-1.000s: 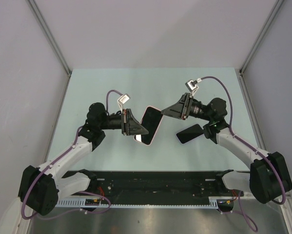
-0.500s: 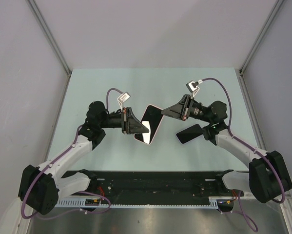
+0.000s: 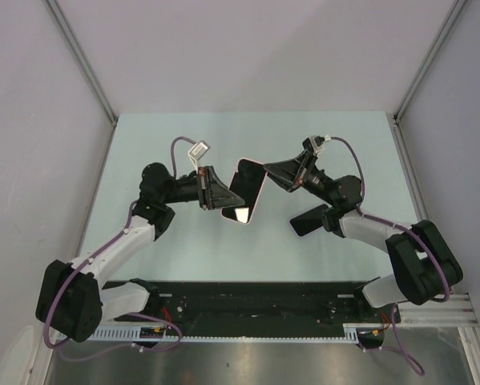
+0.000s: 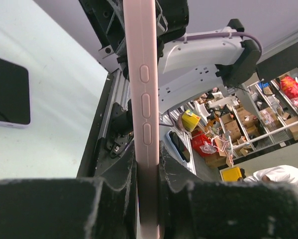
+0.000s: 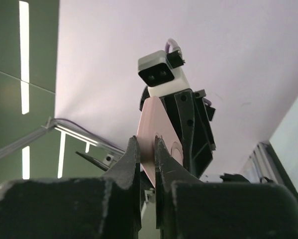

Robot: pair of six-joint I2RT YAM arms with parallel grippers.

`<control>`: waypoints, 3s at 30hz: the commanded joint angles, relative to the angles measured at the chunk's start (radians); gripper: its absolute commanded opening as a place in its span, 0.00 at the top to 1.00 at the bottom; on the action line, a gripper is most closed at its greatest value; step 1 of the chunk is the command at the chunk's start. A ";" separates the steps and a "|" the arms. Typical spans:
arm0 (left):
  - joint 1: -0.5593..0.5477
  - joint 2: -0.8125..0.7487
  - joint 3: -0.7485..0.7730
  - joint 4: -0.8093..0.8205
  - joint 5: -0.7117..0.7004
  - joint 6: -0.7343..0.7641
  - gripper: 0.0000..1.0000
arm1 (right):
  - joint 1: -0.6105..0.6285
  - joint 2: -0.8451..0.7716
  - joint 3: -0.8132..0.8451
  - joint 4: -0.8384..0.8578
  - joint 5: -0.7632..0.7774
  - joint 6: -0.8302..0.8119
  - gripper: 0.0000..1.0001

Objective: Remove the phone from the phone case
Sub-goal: Remove the phone case from the phone.

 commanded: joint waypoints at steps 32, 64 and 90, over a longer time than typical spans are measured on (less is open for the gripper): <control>-0.019 -0.061 0.068 0.462 0.000 -0.240 1.00 | 0.210 0.139 0.039 0.264 0.259 0.212 1.00; -0.021 -0.114 0.138 0.588 0.006 -0.372 1.00 | 0.201 0.174 0.035 -0.355 0.159 0.020 1.00; -0.019 -0.173 0.183 0.534 0.012 -0.351 1.00 | 0.258 -0.091 0.266 -1.242 0.466 -0.536 1.00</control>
